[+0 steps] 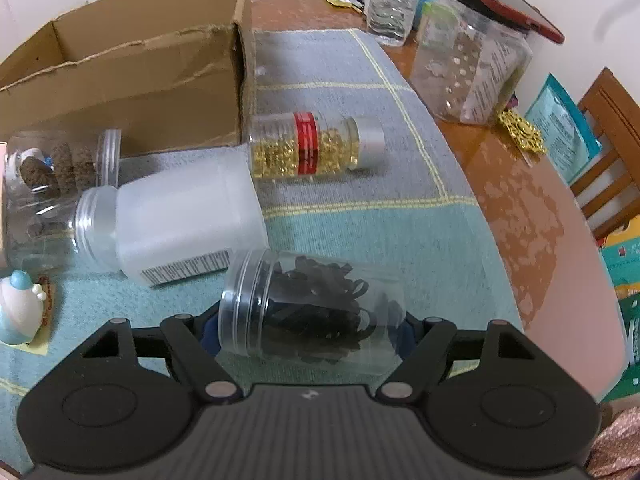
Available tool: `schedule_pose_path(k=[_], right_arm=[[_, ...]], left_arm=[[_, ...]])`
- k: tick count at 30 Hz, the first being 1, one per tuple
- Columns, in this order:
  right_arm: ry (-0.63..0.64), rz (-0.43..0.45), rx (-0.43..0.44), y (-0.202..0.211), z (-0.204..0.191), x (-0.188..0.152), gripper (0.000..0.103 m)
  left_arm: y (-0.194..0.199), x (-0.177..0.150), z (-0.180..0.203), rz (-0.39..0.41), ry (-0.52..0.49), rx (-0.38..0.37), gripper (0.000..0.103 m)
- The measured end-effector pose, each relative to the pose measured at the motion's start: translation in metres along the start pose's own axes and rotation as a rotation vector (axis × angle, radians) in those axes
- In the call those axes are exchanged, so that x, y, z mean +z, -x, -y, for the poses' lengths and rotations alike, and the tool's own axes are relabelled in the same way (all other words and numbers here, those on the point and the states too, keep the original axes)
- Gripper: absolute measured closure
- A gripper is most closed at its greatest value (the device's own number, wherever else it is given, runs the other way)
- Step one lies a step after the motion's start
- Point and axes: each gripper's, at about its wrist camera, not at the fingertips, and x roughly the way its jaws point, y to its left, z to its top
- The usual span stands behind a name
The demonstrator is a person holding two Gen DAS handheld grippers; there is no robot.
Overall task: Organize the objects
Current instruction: 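Carry the white sock and black-filled jar into the cardboard box and release both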
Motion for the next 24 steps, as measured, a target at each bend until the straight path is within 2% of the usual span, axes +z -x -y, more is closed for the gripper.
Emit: schedule_pose_path(k=[6, 15, 24], right_arm=[[0.021, 0.020, 0.035, 0.013, 0.001, 0.011, 0.021], [0.132, 0.091, 0.110, 0.046, -0.011, 0.038, 0.021], [0.240, 0.181, 0.224, 0.076, -0.033, 0.084, 0.021]], left_arm=[[0.015, 0.002, -0.004, -0.015, -0.003, 0.005, 0.021], [0.044, 0.010, -0.017, -0.034, 0.019, 0.005, 0.021], [0.075, 0.050, -0.022, 0.006, 0.020, -0.052, 0.021]])
